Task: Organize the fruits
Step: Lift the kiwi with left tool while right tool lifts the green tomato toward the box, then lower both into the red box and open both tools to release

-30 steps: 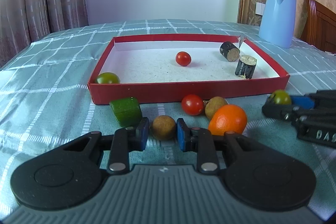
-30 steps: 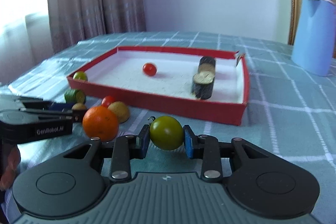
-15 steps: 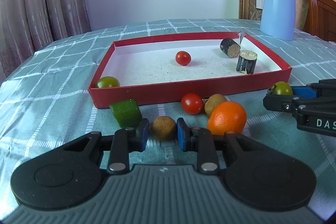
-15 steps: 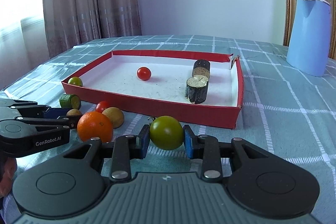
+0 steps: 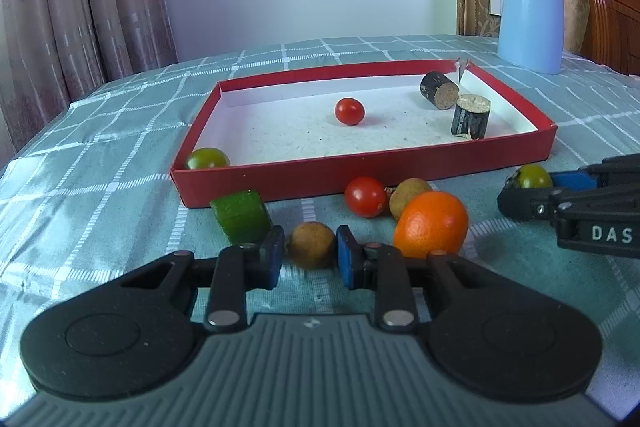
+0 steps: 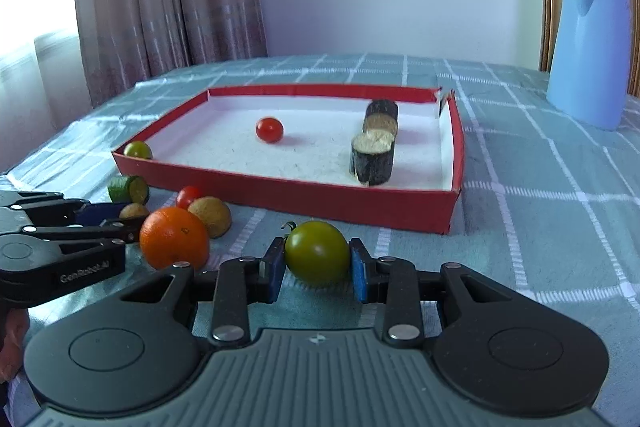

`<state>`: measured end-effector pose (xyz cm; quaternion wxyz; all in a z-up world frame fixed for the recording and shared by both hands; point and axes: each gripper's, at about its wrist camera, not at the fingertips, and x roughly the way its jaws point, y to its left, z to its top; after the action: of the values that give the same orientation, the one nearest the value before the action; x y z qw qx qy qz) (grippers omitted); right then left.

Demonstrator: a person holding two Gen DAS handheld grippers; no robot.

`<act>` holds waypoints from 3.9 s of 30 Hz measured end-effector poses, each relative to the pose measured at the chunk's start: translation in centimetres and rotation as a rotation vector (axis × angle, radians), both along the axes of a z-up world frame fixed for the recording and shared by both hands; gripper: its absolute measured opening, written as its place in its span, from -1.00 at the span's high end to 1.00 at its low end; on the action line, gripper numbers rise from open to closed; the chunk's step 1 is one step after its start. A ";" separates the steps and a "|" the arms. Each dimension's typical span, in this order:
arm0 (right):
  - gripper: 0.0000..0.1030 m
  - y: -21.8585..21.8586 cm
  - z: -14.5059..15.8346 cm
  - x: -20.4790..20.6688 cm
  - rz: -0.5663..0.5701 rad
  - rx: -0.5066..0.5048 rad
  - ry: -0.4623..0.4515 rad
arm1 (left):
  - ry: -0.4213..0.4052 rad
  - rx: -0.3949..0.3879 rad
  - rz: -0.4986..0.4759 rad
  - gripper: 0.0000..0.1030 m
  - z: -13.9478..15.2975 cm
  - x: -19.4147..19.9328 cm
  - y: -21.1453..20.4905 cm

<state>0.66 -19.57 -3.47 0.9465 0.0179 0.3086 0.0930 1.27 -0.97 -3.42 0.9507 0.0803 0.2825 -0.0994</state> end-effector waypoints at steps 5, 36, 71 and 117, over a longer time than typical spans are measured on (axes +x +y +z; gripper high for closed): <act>0.37 0.1 -0.1 -0.1 0.000 -0.009 -0.002 | 0.004 -0.010 0.000 0.51 0.0 0.0 0.1; 0.36 0.2 0.9 -1.0 0.003 -0.035 -0.070 | -0.014 0.005 -0.012 0.51 0.3 -0.4 -0.2; 0.37 2.3 2.1 11.7 -0.017 -0.054 0.020 | 0.021 -0.030 0.096 0.51 2.6 12.3 -1.5; -0.25 1.1 3.1 5.4 -0.007 0.031 -0.096 | -0.126 -0.056 0.181 -0.82 5.0 4.2 3.1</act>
<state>6.05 -18.43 -0.34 0.9601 0.0292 0.2614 0.0953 5.44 2.08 1.58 0.9736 0.0338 0.2253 -0.0158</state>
